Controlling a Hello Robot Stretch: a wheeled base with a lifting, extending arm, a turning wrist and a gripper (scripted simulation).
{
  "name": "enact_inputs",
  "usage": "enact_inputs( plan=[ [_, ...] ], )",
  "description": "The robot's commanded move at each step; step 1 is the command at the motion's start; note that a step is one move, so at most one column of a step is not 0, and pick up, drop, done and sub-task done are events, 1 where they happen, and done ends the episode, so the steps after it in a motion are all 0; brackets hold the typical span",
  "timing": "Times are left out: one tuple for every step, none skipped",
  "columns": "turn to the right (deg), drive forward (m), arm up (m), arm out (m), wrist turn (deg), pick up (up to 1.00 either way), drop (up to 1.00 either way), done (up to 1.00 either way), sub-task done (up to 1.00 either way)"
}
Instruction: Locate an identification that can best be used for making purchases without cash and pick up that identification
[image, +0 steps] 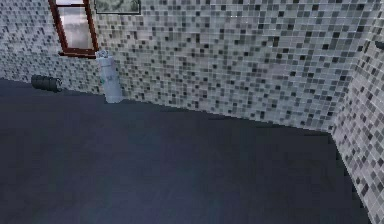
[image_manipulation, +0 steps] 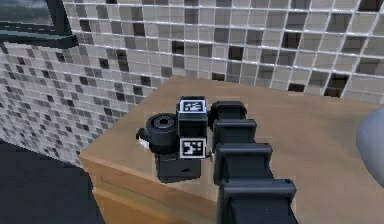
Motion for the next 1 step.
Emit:
enact_inputs(
  plan=[
    [0.0,0.0,0.0,0.0,0.0,0.0,0.0,1.0,0.0]
  ],
)
